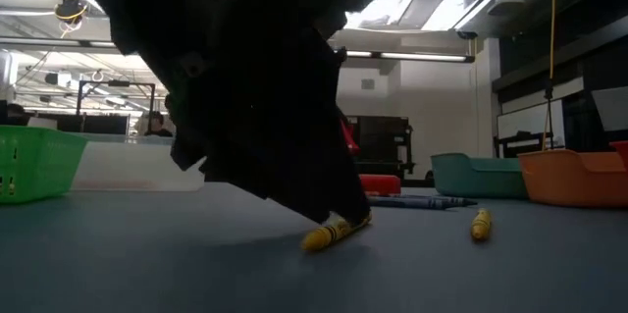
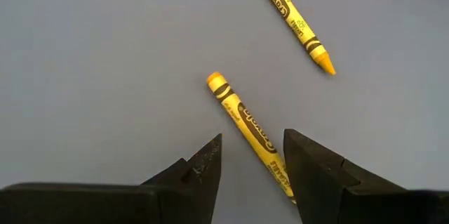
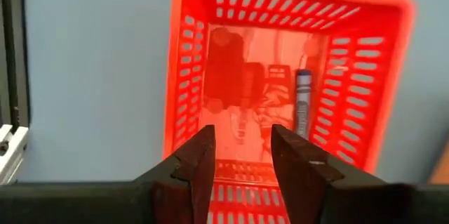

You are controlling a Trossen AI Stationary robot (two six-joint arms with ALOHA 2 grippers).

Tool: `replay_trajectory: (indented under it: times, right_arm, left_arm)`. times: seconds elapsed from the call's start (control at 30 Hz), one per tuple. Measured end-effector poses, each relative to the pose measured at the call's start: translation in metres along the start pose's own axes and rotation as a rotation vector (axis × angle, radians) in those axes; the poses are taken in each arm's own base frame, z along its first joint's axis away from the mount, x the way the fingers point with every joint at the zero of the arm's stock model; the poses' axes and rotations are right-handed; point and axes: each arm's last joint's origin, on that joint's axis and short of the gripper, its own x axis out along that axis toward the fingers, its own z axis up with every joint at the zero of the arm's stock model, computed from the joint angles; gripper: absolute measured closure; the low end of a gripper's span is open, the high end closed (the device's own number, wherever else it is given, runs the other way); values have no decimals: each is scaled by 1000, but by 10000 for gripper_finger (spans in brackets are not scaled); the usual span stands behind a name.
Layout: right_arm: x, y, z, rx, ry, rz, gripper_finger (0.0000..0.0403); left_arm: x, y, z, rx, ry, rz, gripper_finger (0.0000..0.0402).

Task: Sort crayons
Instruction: Put the golden crayon into the green bin

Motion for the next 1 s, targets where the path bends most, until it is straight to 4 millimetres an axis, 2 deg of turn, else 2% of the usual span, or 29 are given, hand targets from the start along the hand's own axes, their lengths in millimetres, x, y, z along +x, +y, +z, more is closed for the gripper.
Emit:
replay_trajectory:
  times: [0.17,0.33,0.47,0.83,1.0]
  right_arm:
    - [-22,3,8,-22,-54,-52,265]
    - [-41,6,19,-77,-186,-121,265]
    - [-48,3,28,-92,-276,-197,265]
    - [-50,-38,59,67,-297,-245,265]
    - [-51,-56,76,87,-348,-245,265]
  left_arm:
    - [6,3,-2,4,1,19,264]
    - [6,6,-3,20,22,43,265]
    - [7,6,-3,27,30,52,284]
    - [7,10,-5,43,36,81,384]
    - [7,10,-5,56,37,80,394]
